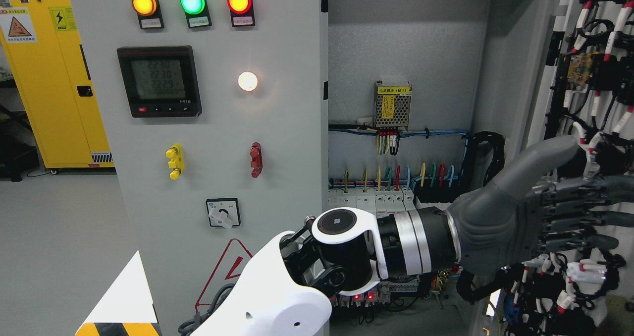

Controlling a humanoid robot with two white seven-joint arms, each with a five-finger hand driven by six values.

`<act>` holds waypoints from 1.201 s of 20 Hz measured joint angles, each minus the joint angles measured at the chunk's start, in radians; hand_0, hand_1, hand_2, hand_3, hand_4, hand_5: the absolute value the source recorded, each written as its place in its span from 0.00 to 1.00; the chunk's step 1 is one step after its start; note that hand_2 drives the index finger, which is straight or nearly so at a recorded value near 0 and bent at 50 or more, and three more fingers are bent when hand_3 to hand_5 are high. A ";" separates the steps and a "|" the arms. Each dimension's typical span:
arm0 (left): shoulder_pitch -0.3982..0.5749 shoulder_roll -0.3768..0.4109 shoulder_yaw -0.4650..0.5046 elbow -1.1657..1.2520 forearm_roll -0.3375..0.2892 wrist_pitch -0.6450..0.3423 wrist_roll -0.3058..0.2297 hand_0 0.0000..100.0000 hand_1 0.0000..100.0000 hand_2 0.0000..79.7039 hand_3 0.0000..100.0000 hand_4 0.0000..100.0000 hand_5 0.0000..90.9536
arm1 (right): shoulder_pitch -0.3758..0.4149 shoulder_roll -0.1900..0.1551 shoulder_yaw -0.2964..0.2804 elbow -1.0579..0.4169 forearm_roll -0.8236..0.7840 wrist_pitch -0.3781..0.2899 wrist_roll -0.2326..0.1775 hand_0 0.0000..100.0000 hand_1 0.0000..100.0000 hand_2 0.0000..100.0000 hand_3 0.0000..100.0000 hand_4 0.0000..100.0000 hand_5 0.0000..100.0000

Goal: Open door with both hands
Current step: 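Push the ajar button door outward with the left hand, swinging it open, then withdraw the left hand down and out of the cabinet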

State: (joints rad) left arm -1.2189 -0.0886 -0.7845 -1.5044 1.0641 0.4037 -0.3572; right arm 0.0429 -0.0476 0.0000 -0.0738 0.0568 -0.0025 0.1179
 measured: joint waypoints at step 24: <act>-0.134 -0.089 -0.120 0.172 0.024 -0.095 0.038 0.00 0.00 0.00 0.00 0.00 0.00 | -0.004 -0.001 0.000 -0.001 0.000 -0.002 -0.003 0.22 0.00 0.00 0.00 0.00 0.00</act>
State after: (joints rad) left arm -1.3528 -0.1776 -0.9048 -1.3323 1.0876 0.3086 -0.3190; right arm 0.0387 -0.0484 0.0000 -0.0749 0.0568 -0.0044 0.1150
